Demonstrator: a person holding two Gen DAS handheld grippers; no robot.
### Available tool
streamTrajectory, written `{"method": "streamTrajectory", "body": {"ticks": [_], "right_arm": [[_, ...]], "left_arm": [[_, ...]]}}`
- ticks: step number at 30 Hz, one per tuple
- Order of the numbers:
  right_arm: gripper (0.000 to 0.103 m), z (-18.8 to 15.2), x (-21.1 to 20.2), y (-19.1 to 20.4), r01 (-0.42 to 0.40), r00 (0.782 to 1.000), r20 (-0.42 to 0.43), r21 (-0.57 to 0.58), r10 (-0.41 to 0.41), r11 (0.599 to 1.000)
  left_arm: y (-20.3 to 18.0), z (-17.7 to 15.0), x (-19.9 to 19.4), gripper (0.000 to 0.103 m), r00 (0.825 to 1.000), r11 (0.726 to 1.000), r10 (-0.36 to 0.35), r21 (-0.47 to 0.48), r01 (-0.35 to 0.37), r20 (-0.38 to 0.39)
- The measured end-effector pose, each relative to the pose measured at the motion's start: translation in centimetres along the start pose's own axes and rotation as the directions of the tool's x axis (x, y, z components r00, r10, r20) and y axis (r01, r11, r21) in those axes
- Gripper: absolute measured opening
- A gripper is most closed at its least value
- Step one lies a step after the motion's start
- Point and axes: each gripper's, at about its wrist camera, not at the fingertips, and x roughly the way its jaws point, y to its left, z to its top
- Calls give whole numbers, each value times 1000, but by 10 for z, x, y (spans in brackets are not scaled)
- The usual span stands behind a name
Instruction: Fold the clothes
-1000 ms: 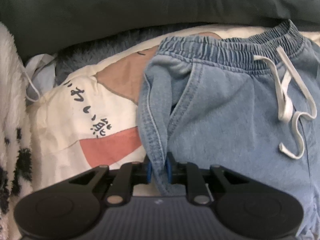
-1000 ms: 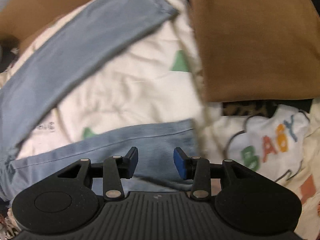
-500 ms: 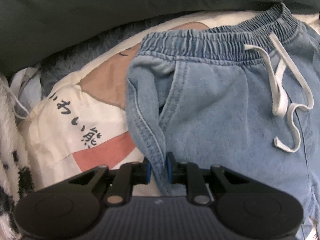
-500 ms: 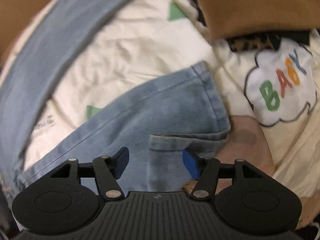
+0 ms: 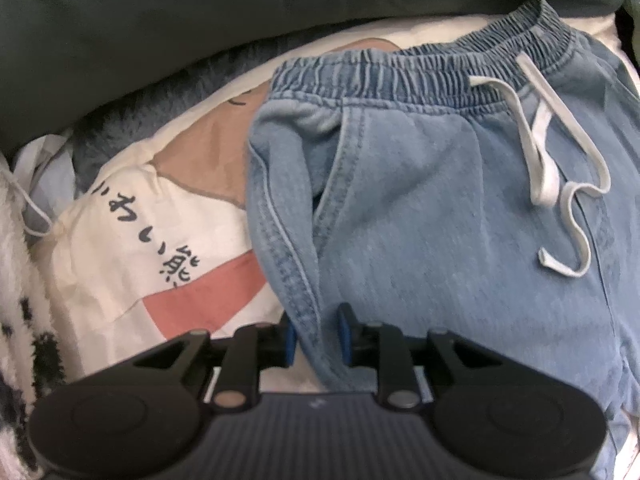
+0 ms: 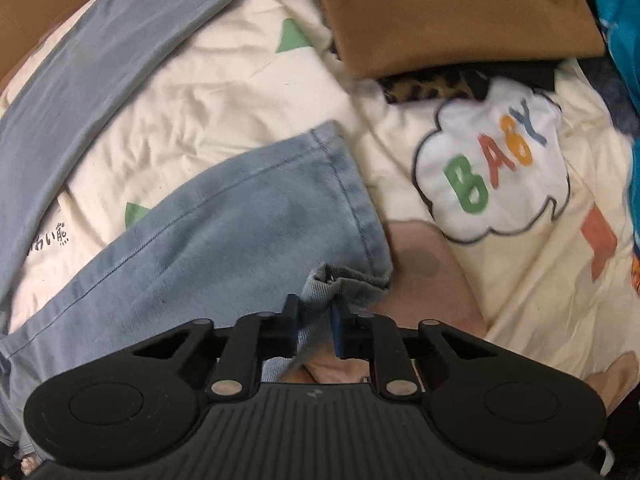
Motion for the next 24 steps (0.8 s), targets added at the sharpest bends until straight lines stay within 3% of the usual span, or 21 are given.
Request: {"method": "streamTrajectory", "body": {"ticks": [5,10,14,19,21,22,23,24], "right_arm": [[12,-8,12,-16,-72,996,-55,88,77,994],[16,-17,12,-26,-94,992,-79,89,101,992],[44,-30,25,-37,-151,984,-75,151,163,977],[45,-38,36,-52,-252,965,-22,192,261,948],[45,-40,37,-55,-264,962,-14,190,272,945],[38,-41,37,-56,-270,961,-9,189,277,944],[19,-43,37,-57,-276,959,-5,188,282,942],[10,-44,38,-59,-282,958,-1,187,288,941]], "left_arm": [[5,-4,1,27,1000,999,-15,-34,15,3],[8,-14,-1,43,1000,996,-27,-83,28,12],[3,-24,-3,46,999,995,-52,-87,53,12],[-4,-38,-6,48,996,993,-86,-87,86,11],[-7,-43,-7,49,995,991,-99,-87,99,10],[-8,-46,-8,49,994,991,-106,-87,106,10],[-10,-48,-8,49,994,990,-112,-87,113,10],[-11,-51,-9,48,993,989,-119,-87,119,10]]}}
